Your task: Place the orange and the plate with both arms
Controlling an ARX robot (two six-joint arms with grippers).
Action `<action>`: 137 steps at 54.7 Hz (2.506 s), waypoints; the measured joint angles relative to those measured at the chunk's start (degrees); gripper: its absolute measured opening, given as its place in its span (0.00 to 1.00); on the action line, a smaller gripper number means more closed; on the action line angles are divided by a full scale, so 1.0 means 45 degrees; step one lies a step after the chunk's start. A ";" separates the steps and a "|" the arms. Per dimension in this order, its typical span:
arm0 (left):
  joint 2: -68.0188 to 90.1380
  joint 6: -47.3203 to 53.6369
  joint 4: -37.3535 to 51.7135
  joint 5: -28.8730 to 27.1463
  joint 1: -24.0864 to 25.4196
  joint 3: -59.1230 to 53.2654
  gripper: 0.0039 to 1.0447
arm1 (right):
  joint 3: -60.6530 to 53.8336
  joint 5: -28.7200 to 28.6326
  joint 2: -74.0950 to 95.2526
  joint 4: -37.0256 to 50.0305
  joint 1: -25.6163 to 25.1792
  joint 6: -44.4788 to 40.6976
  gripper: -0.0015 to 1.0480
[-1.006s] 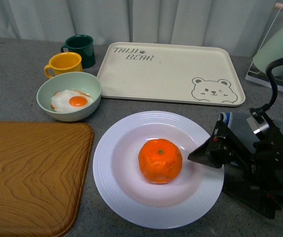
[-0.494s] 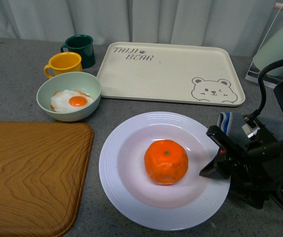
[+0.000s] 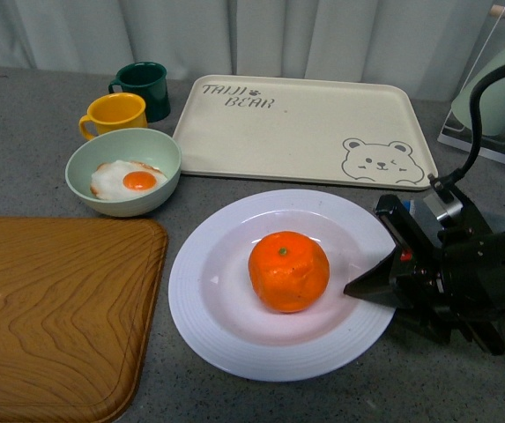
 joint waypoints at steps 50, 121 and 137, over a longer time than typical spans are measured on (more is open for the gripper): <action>0.0000 0.0000 0.0000 0.0000 0.0000 0.0000 0.94 | 0.7383 0.1530 0.4148 0.0350 0.0685 0.4444 0.04; -0.0010 0.0000 -0.0005 -0.0019 0.0000 0.0000 0.94 | 0.1433 1.0200 0.0636 1.0982 0.0782 -0.9753 0.53; -0.0010 0.0000 -0.0005 0.0000 0.0000 0.0000 0.94 | -0.3823 0.8961 -0.3725 1.2386 -0.0665 -1.0239 0.01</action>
